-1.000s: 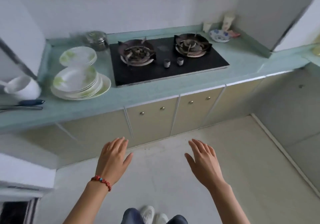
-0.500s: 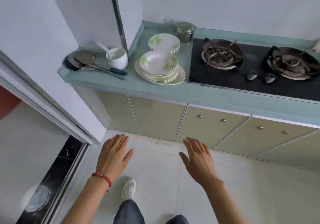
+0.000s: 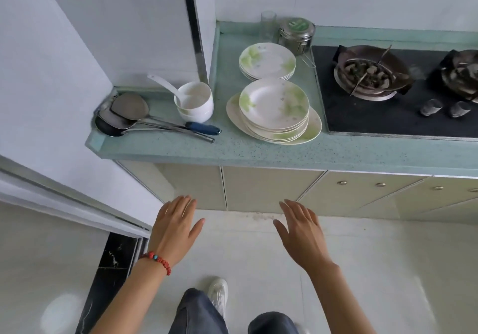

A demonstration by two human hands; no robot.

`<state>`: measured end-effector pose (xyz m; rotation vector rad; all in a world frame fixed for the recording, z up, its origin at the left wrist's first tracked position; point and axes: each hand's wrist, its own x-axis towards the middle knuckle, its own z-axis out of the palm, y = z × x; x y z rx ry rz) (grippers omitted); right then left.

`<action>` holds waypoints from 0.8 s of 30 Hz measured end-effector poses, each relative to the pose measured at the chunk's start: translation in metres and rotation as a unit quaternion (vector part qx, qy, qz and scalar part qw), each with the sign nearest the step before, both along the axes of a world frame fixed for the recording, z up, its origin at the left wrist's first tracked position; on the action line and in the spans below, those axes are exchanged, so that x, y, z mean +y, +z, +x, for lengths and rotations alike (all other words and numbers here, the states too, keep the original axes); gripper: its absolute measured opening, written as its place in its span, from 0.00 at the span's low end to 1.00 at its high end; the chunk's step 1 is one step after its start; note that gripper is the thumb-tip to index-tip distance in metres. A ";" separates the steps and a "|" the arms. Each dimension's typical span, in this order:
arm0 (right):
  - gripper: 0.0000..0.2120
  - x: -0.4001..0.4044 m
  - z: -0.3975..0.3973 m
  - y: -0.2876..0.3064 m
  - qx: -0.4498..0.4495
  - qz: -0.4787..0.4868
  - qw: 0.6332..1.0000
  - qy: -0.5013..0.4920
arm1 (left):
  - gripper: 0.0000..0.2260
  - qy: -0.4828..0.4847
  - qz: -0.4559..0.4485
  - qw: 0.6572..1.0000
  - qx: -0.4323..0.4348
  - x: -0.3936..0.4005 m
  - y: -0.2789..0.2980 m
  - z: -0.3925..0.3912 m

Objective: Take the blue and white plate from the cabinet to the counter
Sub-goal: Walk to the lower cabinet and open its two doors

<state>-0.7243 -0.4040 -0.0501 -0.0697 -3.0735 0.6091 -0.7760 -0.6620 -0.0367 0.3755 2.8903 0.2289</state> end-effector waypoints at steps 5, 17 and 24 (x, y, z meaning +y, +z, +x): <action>0.19 -0.027 -0.045 -0.026 -0.025 -0.007 0.999 -0.023 | 0.34 -0.025 0.002 1.000 -0.013 -0.026 -0.038 -0.037; 0.12 -0.082 -0.139 -0.140 -0.059 -0.382 0.891 -0.238 | 0.19 0.162 0.318 0.934 -0.022 0.003 -0.159 -0.115; 0.09 -0.107 -0.183 -0.150 -0.017 -0.673 0.665 -0.324 | 0.06 0.371 0.610 0.693 -0.096 0.031 -0.170 -0.154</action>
